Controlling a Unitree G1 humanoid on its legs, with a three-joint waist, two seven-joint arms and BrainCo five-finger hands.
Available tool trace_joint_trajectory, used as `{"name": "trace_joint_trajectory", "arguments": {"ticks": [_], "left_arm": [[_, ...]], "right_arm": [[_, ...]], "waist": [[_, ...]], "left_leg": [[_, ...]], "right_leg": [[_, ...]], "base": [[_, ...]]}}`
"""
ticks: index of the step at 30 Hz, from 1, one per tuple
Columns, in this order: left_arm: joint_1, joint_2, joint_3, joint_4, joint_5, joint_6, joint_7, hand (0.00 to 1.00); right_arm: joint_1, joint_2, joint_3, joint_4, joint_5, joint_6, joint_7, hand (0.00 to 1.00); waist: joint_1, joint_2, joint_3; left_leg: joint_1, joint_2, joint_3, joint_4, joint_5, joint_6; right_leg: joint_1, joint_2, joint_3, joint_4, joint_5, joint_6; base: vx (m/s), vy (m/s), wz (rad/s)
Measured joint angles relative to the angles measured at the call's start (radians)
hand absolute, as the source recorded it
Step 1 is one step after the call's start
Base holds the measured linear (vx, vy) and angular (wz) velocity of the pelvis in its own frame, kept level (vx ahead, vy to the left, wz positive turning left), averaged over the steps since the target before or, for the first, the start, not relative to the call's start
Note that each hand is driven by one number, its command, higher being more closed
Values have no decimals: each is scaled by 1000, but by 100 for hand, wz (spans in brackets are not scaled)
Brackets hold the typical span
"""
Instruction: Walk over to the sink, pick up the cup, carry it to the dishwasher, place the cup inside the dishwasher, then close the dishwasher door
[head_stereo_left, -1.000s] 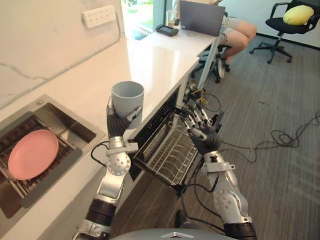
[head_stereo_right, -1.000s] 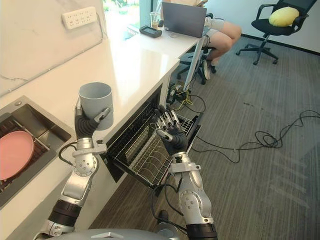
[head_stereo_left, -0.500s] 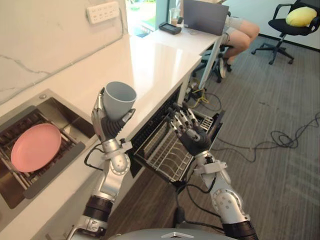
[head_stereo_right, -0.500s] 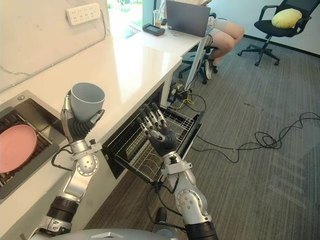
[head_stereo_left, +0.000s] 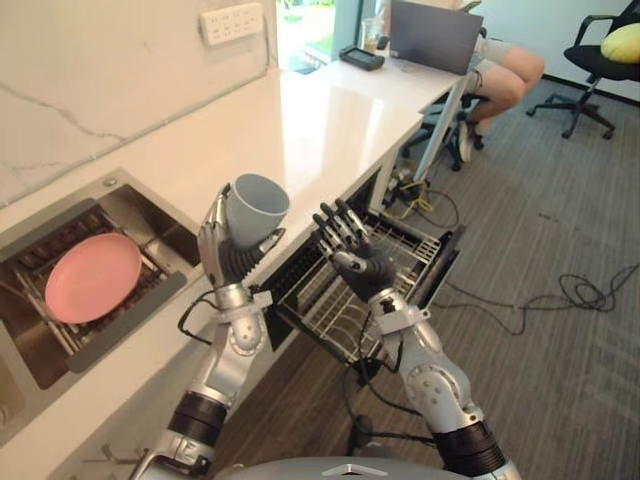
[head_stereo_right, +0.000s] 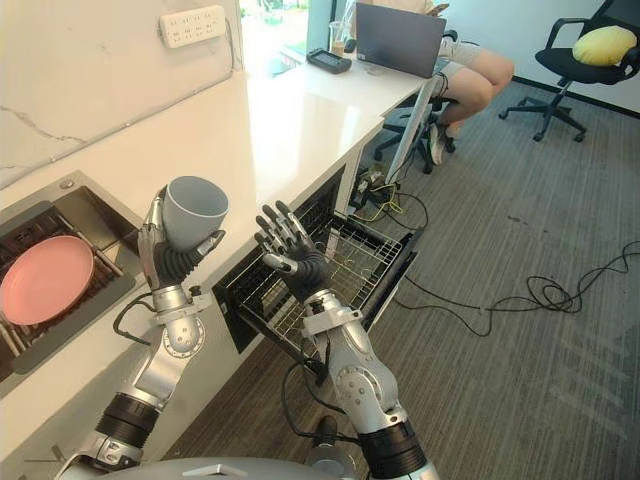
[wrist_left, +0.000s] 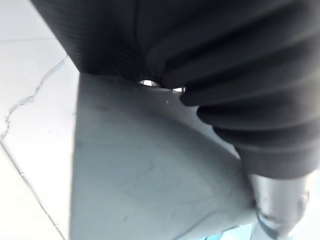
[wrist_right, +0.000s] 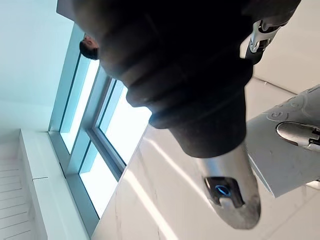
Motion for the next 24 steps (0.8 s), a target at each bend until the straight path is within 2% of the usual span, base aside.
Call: {"name": "trace_joint_trajectory", "arguments": {"ticks": [6,13,18,24], "left_arm": [[0,11,-46,0,0,2,1,100],[-3,14,-99,0,2,22,0,100],[-19,15,-133,-1,2,28,-2,100],[-47,15,-187,-1,0,44,-37,100]], "right_arm": [[-16,-7,9,23,-3,2,-51,0],[-76,-6,50,26,-72,2,-124,0],[-99,-6,59,67,-79,2,-176,0],[-146,-2,89,71,-79,9,-218,0]], "waist": [[4,-9,-6],[8,-17,-12],[12,-18,-15],[13,-14,-23]], "left_leg": [[2,-8,-11,-28,21,2],[2,-12,-22,-37,31,5],[6,-18,-25,-57,45,6],[12,-20,-25,-69,52,3]], "right_leg": [[-1,-2,-9,0,1,-1],[0,-4,-10,0,4,-2],[0,-7,-10,0,6,-2],[0,-5,-8,0,6,-2]], "base": [[-35,25,6],[-36,23,3],[-36,21,4],[-22,6,0]]}}
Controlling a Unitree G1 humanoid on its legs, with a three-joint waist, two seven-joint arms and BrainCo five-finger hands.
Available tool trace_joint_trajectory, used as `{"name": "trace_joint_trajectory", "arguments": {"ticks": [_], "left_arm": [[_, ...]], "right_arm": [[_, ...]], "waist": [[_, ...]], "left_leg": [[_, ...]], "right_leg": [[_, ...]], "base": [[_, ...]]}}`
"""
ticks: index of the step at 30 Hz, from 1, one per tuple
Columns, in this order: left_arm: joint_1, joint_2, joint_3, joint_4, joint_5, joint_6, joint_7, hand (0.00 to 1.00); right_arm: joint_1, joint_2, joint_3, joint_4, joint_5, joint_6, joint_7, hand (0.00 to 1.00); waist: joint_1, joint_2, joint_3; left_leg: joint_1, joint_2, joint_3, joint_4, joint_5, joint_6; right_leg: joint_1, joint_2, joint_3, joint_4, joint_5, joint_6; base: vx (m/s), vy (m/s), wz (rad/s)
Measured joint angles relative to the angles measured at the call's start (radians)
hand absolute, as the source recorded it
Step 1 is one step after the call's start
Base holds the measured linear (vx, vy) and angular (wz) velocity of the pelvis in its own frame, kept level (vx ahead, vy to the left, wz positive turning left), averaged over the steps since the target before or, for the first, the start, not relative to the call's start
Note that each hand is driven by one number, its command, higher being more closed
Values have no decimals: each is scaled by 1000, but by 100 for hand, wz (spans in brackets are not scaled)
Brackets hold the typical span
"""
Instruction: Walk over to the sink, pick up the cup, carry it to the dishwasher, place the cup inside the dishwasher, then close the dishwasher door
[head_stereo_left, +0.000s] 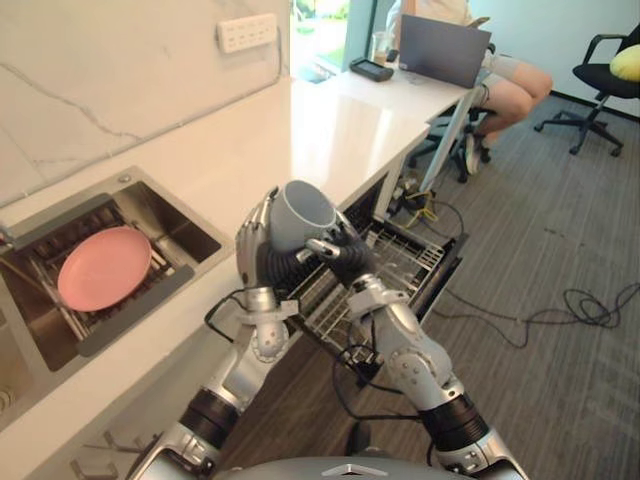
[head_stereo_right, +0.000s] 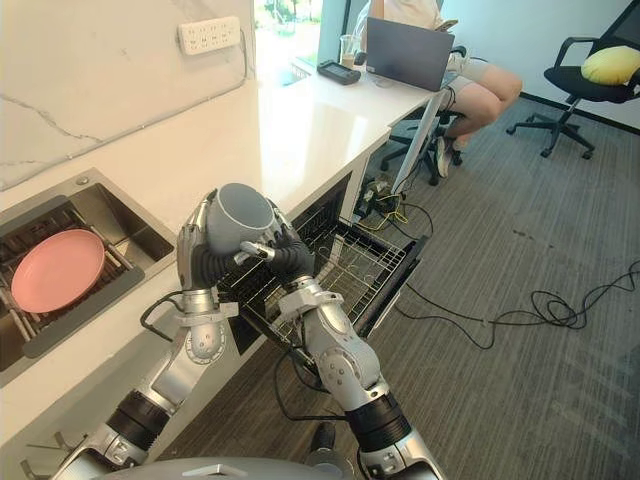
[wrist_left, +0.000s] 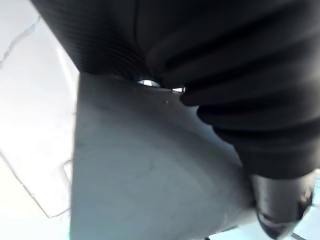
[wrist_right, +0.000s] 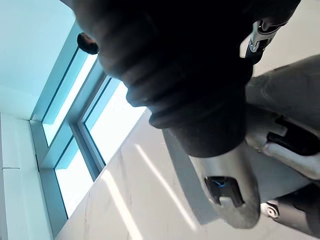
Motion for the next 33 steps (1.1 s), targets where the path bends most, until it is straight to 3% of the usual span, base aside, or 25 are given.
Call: {"name": "trace_joint_trajectory", "arguments": {"ticks": [9,10,23,28,29,33], "left_arm": [[-3,-1,-23,1,-2,22,-19,100],[-3,-1,-24,1,-2,23,-20,100],[-36,0,-27,9,-20,47,-10,100],[-41,0,-37,9,-20,47,3,100],[-42,0,-39,9,-20,47,4,0],[-38,10,-90,9,-19,37,14,0]], "right_arm": [[-45,18,6,20,-36,3,-27,0],[-45,18,7,20,-38,3,-30,100],[-79,18,24,20,-64,-4,-91,100],[-80,18,41,23,-23,-62,-117,100],[-80,18,45,24,-19,-72,-120,100],[-94,24,41,27,-19,-158,-164,100]], "waist": [[1,0,-14],[2,0,-14],[2,7,-24],[6,14,-29],[7,14,-29],[14,15,-29]], "left_leg": [[4,-3,0,-3,8,1],[5,-3,0,-11,11,2],[18,-11,-1,-34,27,0],[18,-12,-3,-34,27,0],[18,-12,-3,-34,27,0],[17,-13,-5,-36,27,0]], "right_leg": [[0,0,1,0,2,-2],[0,0,1,0,2,-2],[0,-1,-1,0,3,-4],[0,-1,-2,0,3,-4],[0,-1,-2,0,3,-4],[0,-2,-3,0,3,-4]], "base": [[0,0,0],[0,0,0],[-4,3,1],[0,0,0],[0,0,0],[0,0,0]]}}
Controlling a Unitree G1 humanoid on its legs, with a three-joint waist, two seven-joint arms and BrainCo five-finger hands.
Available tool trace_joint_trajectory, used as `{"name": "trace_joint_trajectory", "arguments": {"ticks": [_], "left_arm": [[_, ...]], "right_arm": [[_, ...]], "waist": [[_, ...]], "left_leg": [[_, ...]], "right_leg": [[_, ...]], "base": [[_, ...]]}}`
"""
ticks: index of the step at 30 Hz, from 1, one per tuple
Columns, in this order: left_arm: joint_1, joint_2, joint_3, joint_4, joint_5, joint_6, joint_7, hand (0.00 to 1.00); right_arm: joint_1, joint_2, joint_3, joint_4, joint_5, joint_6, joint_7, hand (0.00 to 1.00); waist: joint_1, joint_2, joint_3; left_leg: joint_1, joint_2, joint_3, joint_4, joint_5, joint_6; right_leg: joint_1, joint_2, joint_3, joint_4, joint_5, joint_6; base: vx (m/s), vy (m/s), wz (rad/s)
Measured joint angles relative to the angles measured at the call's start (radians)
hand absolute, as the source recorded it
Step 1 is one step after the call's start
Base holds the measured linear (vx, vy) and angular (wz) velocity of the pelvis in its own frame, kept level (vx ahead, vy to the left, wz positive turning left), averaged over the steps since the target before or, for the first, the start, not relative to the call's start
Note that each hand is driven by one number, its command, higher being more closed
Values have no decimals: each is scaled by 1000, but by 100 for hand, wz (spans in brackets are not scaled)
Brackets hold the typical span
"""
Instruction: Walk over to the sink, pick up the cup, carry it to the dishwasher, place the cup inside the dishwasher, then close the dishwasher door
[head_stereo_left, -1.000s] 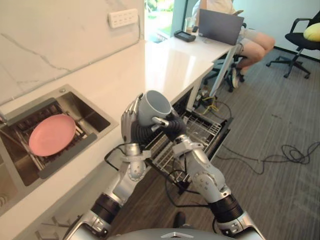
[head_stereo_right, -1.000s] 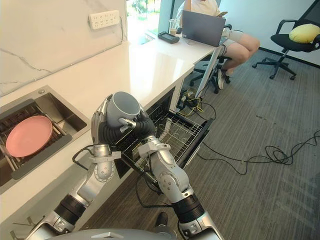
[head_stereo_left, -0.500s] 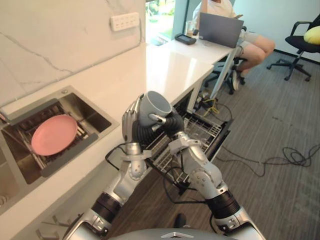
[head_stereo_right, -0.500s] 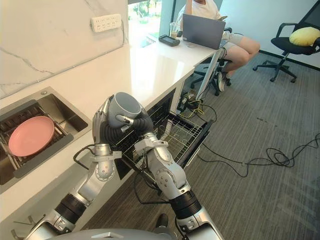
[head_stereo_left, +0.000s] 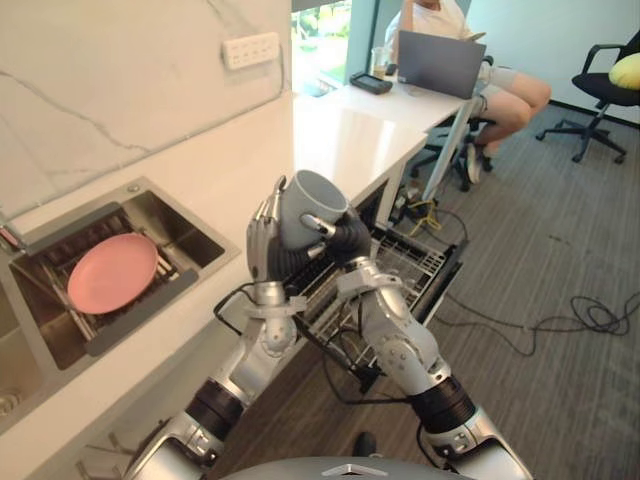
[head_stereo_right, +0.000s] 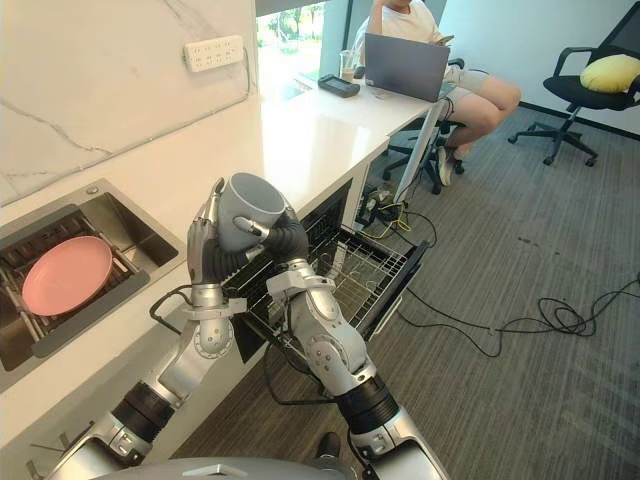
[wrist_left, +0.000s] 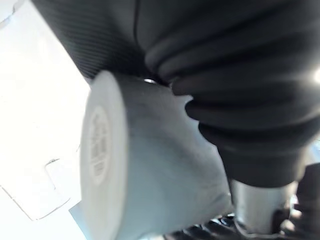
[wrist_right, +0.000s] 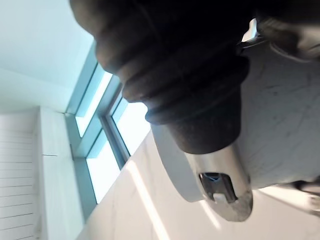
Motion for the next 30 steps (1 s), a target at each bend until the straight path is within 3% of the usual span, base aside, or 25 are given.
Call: {"name": "trace_joint_trajectory", "arguments": {"ticks": [4,10,14,18,21,24,27,29,30], "left_arm": [[-11,-8,-3,-1,-4,-7,19,0],[-10,-8,-12,1,-21,-10,42,0],[-6,-8,-25,2,-20,-18,103,0],[25,-13,-5,-20,-17,1,114,0],[29,-11,84,-72,35,47,161,0],[31,-7,152,-154,67,54,189,0],[35,-8,169,-190,51,37,167,0],[54,-9,165,-210,-32,-23,78,0],[75,-9,142,-224,-156,-80,-38,0]], "right_arm": [[-4,18,18,0,-28,-64,-52,100],[-7,51,29,0,-140,-111,-124,100],[-67,63,13,0,-219,-172,-188,100],[-99,85,-123,-8,-266,-265,-269,100],[-52,61,-252,-33,-303,-274,-332,100],[25,19,-351,-91,-321,-276,-362,100],[61,-8,-420,-93,-319,-275,-360,100],[84,-8,-447,-94,-318,-271,-339,100],[104,-9,-465,-100,-318,-254,-312,100]], "waist": [[-1,7,-5],[1,9,-6],[-2,9,-6],[-2,9,-6],[-4,9,-5],[-9,10,-4],[-21,11,-3],[-30,14,-1],[-32,15,-1]], "left_leg": [[2,-1,0,-4,2,-1],[7,-4,0,-19,10,-1],[9,-5,0,-21,12,0],[17,-8,0,-34,20,1],[29,-9,0,-35,19,1],[29,-10,1,-36,17,1],[32,-9,3,-35,14,-1],[33,-8,5,-35,13,-3],[33,-7,6,-35,8,-7]], "right_leg": [[0,0,0,0,0,0],[0,1,0,0,0,0],[0,1,1,0,0,0],[4,2,2,0,0,0],[16,1,3,0,-2,2],[16,0,3,0,-3,4],[16,2,8,0,-5,6],[15,4,13,0,-11,12],[14,4,15,0,-17,12]], "base": [[0,0,0],[0,0,0],[0,0,0],[0,0,0],[0,0,0],[0,0,0],[-5,10,-4],[-7,13,-6],[-3,14,-3]]}}
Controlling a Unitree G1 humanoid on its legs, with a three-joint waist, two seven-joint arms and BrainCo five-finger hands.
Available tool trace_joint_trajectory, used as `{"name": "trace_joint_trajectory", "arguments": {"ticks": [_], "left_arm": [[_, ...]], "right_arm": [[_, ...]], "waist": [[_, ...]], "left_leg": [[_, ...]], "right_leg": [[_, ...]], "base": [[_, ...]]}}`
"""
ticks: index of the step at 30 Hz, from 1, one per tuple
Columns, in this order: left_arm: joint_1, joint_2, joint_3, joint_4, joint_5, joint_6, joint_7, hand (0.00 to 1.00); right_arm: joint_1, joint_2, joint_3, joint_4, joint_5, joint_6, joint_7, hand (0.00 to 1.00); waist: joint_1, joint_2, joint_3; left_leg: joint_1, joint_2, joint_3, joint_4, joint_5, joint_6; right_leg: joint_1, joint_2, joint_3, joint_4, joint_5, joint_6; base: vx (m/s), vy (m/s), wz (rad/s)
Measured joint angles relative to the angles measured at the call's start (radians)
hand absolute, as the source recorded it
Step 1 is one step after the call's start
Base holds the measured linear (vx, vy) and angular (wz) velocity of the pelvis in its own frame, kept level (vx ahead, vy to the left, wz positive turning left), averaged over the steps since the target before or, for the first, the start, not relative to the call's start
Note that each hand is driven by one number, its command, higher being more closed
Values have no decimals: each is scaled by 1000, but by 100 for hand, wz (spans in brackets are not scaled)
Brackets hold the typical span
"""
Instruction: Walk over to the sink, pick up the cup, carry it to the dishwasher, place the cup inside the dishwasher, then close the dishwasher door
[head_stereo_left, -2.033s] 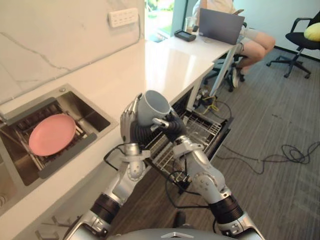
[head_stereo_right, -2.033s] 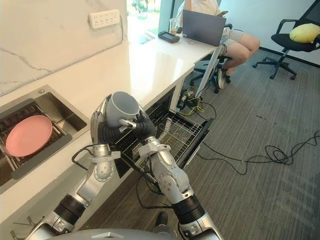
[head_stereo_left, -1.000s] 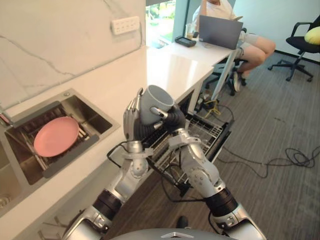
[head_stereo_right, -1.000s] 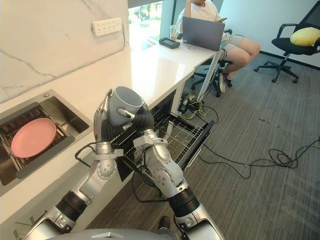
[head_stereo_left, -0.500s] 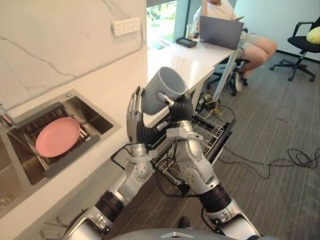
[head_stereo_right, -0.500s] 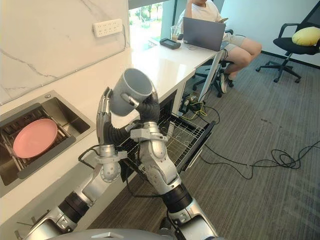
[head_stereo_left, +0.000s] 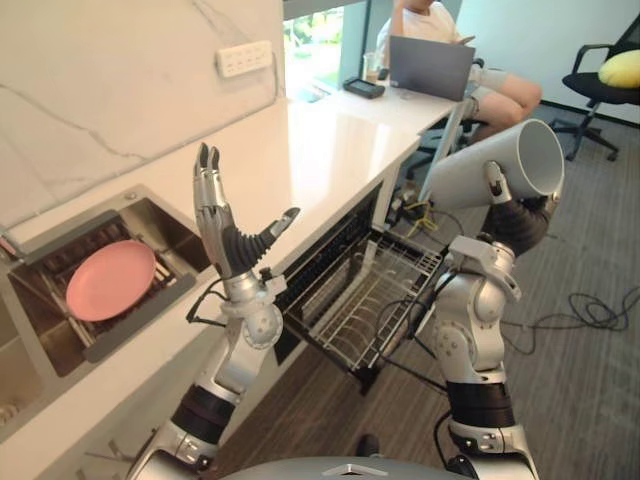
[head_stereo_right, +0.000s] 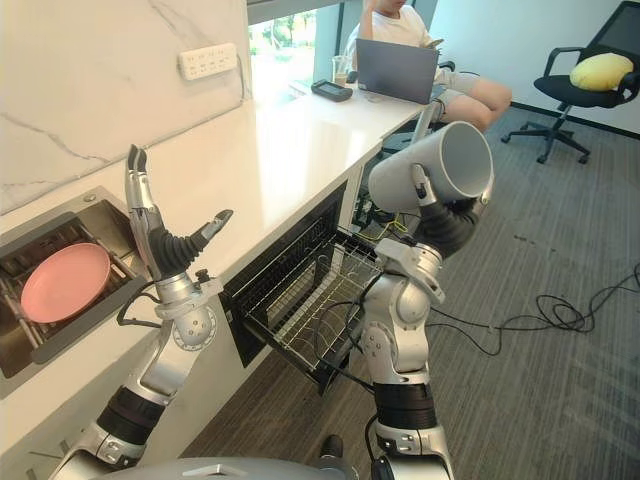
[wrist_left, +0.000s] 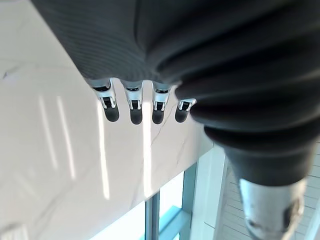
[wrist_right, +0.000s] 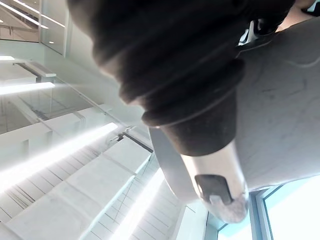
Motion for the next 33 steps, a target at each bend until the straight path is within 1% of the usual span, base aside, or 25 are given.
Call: {"name": "trace_joint_trajectory", "arguments": {"ticks": [1,2,3,4,5,6,7,8,9,10,11,12,13,15,16,17,19,20,22,25,27,29,31,32,33], "left_arm": [[31,0,-39,-10,-130,-41,-118,0],[52,0,-66,-15,-186,-59,-178,0],[95,0,-136,-23,-314,-80,-310,0],[113,0,-169,-24,-376,-80,-370,0],[148,-1,-242,-25,-478,-75,-476,0],[177,-3,-281,-25,-538,-66,-539,0],[207,-6,-297,-25,-573,-63,-583,0],[251,-7,-294,-22,-600,-63,-624,0],[268,-6,-285,-21,-608,-62,-635,0],[305,-6,-249,-14,-608,-66,-651,0],[317,-6,-235,-8,-607,-68,-652,0],[346,-5,-184,31,-570,-83,-652,0],[360,-1,-149,61,-544,-90,-651,0],[396,7,-68,135,-507,-89,-650,0],[412,14,-21,183,-485,-82,-648,0],[419,21,0,209,-464,-76,-646,0],[436,55,52,310,-357,-38,-620,0],[441,67,62,334,-327,-28,-606,0],[455,97,97,438,-241,16,-582,0],[466,118,127,555,-166,43,-586,0],[466,123,127,613,-132,64,-594,0],[472,126,142,624,-102,68,-592,0],[463,129,159,656,-97,81,-593,0],[463,131,172,698,-88,99,-594,0],[463,132,185,735,-80,114,-612,0]], "right_arm": [[22,-1,-15,-10,-1,23,28,100],[34,-1,-20,-17,-1,34,44,100],[55,-5,-31,-25,-4,63,78,100],[64,-11,-34,-24,-4,78,95,100],[83,-26,-35,-21,-3,112,132,100],[97,-33,-34,-14,-3,134,164,100],[110,-34,-36,0,-3,150,196,100],[138,-35,-51,46,6,172,243,100],[151,-37,-60,69,9,183,262,100],[177,-44,-73,124,13,199,302,100],[186,-46,-75,142,16,200,314,100],[209,-53,-84,198,16,208,353,100],[223,-58,-90,227,16,208,373,100],[229,-79,-101,285,14,207,410,100],[229,-100,-105,309,7,204,425,100],[228,-112,-107,325,2,199,438,100],[219,-133,-128,405,-15,186,476,100],[213,-136,-128,430,-15,187,480,100],[183,-141,-98,546,-19,186,484,100],[162,-142,-58,653,-78,186,483,100],[138,-142,-50,706,-101,187,480,100],[108,-145,-50,753,-123,187,475,100],[76,-147,-46,785,-133,188,474,100],[56,-149,-32,806,-134,188,473,100],[48,-148,-28,809,-147,188,472,100]], "waist": [[-1,2,1],[-2,3,2],[-4,4,2],[-4,4,2],[-5,5,2],[-6,5,2],[-8,6,4],[-9,6,6],[-7,6,6],[-2,5,6],[0,5,6],[2,3,7],[2,1,9],[6,-3,13],[10,-5,16],[12,-7,19],[23,-17,35],[23,-19,36],[30,-24,40],[48,-21,43],[47,-19,46],[56,-20,56],[60,-18,67],[61,-18,67],[62,-18,70]], "left_leg": [[-1,2,1,0,-5,-2],[-2,3,1,1,-7,1],[-4,4,1,1,-12,-3],[-6,5,1,2,-14,-3],[-11,5,1,2,-17,-1],[-15,5,2,3,-17,-1],[-21,6,1,6,-15,0],[-27,6,-3,14,-15,1],[-29,7,-5,17,-16,2],[-33,8,-8,22,-18,5],[-34,8,-9,22,-19,5],[-43,8,-22,23,-19,6],[-51,8,-33,24,-20,7],[-69,7,-55,38,-25,14],[-78,7,-69,42,-26,16],[-81,5,-77,43,-26,16],[-90,4,-112,54,-27,19],[-92,3,-117,55,-26,19],[-96,1,-138,54,-25,20],[-104,-2,-152,50,-21,21],[-110,-5,-170,44,-14,22],[-111,-10,-178,36,-4,25],[-110,-11,-186,37,-4,25],[-110,-11,-187,37,-4,25],[-110,-11,-188,37,-4,25]], "right_leg": [[0,1,1,0,-2,1],[0,2,1,0,-4,2],[-2,3,0,-1,-7,3],[-4,3,0,-2,-8,3],[-8,4,0,-3,-10,5],[-14,4,0,-3,-10,6],[-17,4,0,-2,-11,6],[-19,4,-6,0,-8,3],[-17,4,-9,0,-6,1],[-17,3,-14,0,-6,2],[-17,2,-16,0,-6,2],[-17,-2,-28,0,-7,4],[-16,-5,-40,0,-8,5],[-15,-12,-57,0,-9,8],[-12,-17,-73,0,-9,10],[-11,-19,-77,0,-9,11],[8,-29,-103,0,-13,16],[11,-31,-109,-1,-14,17],[19,-35,-128,-7,-17,20],[21,-39,-143,-7,-18,22],[25,-44,-160,-7,-20,24],[26,-48,-170,-6,-20,24],[32,-50,-176,-6,-20,24],[33,-50,-177,-6,-21,25],[33,-50,-178,-6,-21,26]], "base": [[0,0,0],[0,0,0],[0,0,0],[0,0,0],[0,0,0],[36,28,0],[63,34,5],[69,35,9],[70,37,11],[42,27,8],[42,33,17],[27,33,24],[20,34,32],[1,36,33],[-11,39,32],[-15,43,35],[-17,42,39],[-26,26,37],[-31,12,23],[-21,4,15],[-7,2,26],[-9,4,18],[-16,-2,10],[-9,-3,3],[0,0,0]]}}
